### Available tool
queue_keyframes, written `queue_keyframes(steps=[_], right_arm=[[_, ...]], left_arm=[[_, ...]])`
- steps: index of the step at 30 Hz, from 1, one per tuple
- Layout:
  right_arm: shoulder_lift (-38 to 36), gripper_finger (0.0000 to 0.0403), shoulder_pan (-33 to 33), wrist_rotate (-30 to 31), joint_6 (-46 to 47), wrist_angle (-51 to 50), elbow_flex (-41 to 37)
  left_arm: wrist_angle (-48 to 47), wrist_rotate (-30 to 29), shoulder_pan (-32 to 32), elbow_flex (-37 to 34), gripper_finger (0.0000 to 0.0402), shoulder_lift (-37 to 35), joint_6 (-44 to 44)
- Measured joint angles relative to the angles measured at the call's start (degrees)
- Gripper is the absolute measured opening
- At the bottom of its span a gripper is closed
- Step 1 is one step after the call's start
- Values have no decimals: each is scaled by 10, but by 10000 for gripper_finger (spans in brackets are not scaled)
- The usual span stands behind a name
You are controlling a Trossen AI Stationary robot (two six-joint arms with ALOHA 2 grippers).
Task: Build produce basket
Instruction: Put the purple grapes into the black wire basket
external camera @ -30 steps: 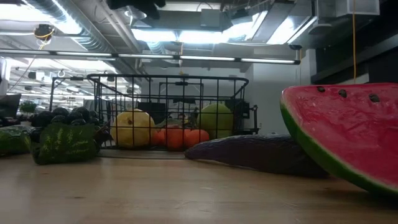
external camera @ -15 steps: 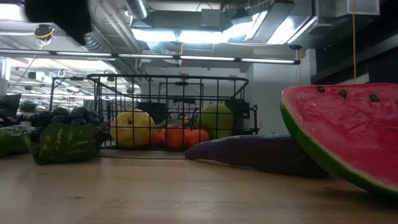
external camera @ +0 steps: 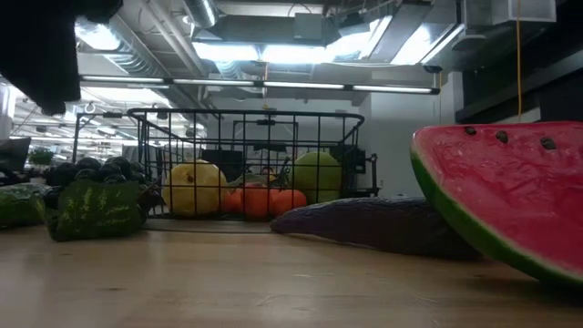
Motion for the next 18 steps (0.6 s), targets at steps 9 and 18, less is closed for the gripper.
queue_keyframes(steps=[9, 18], right_arm=[[0, 220, 0, 0, 0, 0, 0], [0, 220, -1, -1, 1, 0, 0]], left_arm=[[72, 4, 17, -58, 181, 0, -38], [124, 3, 41, -84, 229, 0, -21]])
